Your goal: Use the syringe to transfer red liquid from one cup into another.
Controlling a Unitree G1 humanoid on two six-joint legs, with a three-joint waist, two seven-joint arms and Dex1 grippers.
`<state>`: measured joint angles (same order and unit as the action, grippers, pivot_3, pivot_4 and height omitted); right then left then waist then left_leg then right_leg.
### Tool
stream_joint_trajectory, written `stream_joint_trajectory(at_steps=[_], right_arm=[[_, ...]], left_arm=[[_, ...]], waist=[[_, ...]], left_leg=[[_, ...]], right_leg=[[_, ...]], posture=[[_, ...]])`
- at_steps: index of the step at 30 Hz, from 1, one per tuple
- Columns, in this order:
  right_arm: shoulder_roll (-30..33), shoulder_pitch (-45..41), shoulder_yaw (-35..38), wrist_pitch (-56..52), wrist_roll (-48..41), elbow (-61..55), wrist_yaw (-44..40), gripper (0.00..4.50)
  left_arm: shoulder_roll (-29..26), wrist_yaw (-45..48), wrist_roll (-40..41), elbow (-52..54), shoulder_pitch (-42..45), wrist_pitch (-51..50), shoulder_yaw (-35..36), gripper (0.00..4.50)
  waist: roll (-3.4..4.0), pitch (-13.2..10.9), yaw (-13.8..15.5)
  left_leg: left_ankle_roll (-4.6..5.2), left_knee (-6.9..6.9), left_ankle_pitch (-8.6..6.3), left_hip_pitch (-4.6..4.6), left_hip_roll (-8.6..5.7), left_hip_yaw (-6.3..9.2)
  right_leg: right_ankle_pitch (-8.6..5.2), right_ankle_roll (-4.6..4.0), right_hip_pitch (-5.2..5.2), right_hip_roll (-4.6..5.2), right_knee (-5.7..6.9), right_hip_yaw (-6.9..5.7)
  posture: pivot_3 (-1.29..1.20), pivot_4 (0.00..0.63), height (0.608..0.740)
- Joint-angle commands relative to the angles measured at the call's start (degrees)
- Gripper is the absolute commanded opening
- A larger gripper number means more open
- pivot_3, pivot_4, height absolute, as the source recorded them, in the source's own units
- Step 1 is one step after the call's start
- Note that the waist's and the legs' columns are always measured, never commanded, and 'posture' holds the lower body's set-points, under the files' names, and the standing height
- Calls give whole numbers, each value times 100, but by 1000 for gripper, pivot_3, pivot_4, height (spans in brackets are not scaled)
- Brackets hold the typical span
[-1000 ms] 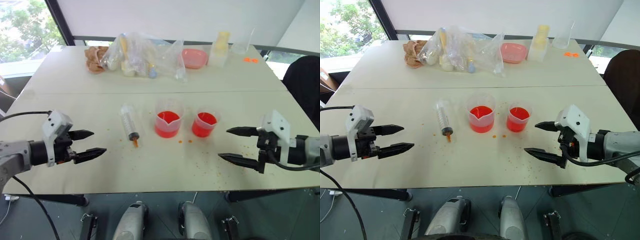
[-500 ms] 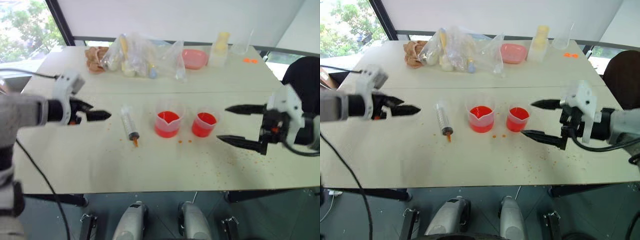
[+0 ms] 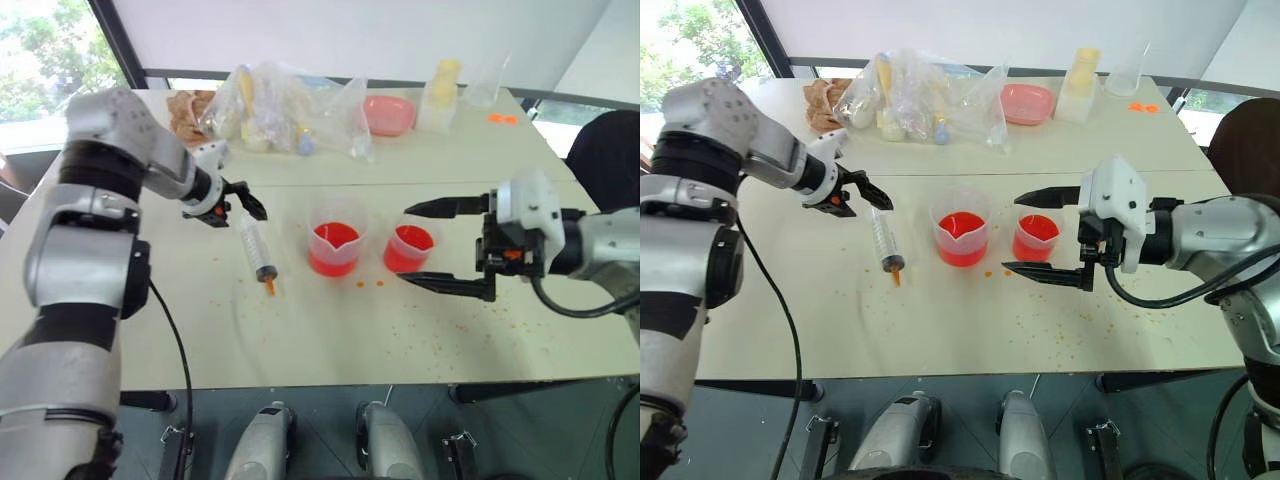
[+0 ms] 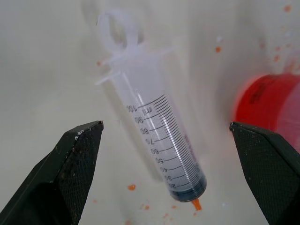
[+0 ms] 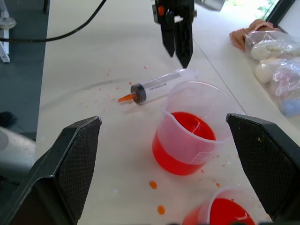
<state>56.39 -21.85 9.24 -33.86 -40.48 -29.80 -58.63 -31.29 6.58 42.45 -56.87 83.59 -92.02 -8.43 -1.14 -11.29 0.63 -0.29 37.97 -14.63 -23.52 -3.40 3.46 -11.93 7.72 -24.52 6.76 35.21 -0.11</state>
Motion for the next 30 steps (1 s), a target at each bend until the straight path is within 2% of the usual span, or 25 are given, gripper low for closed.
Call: stream_joint_trajectory(at_steps=[1,9,12,18,22,25,27,30], right_arm=[[-105,141,182,72,5,-318,219,4500],[-15,531,352,-226,-291,-830,400,4500],[38,577,401,-327,-367,-876,419,4500],[114,564,349,-350,-364,-863,374,4500],[120,556,343,-387,-394,-830,367,4500],[94,547,572,-499,-511,-724,497,4500],[58,511,880,-571,-666,-557,613,4500],[68,245,1408,-592,-705,-48,927,4500]], left_arm=[[257,-420,-388,-293,148,-46,611,4485],[1039,-1464,-1245,-262,-512,902,1903,4485],[1206,-1608,-1411,-186,-579,936,2211,3740],[1402,-1824,-1647,113,-658,786,2795,1528],[1417,-1861,-1697,525,-576,774,3159,1420],[1243,-1443,-1870,1242,-550,1291,2744,1420],[1109,-869,-1993,1778,-621,1985,2319,1420],[959,772,-1434,2859,-670,2815,2215,1420]], waist=[[0,0,7],[3,5,12],[2,5,13],[1,5,26],[-3,3,15],[-5,1,12],[-5,1,6],[-3,1,11]], left_leg=[[0,0,0,0,-1,0],[-9,0,3,7,8,1],[-11,0,3,9,7,0],[-12,4,4,8,2,2],[-12,4,4,8,2,2],[-13,4,5,5,2,2],[-15,3,5,3,4,2],[-37,2,18,-1,7,-2]], right_leg=[[0,1,0,2,-1,0],[4,3,5,6,1,1],[5,4,8,6,1,1],[11,14,12,8,0,1],[11,14,11,8,1,1],[11,14,8,8,0,1],[12,12,6,8,0,2],[16,7,2,8,-3,3]], posture=[[0,150,740],[0,150,740],[0,150,740],[0,150,740],[0,150,740],[0,150,740],[0,150,740],[0,150,740]])
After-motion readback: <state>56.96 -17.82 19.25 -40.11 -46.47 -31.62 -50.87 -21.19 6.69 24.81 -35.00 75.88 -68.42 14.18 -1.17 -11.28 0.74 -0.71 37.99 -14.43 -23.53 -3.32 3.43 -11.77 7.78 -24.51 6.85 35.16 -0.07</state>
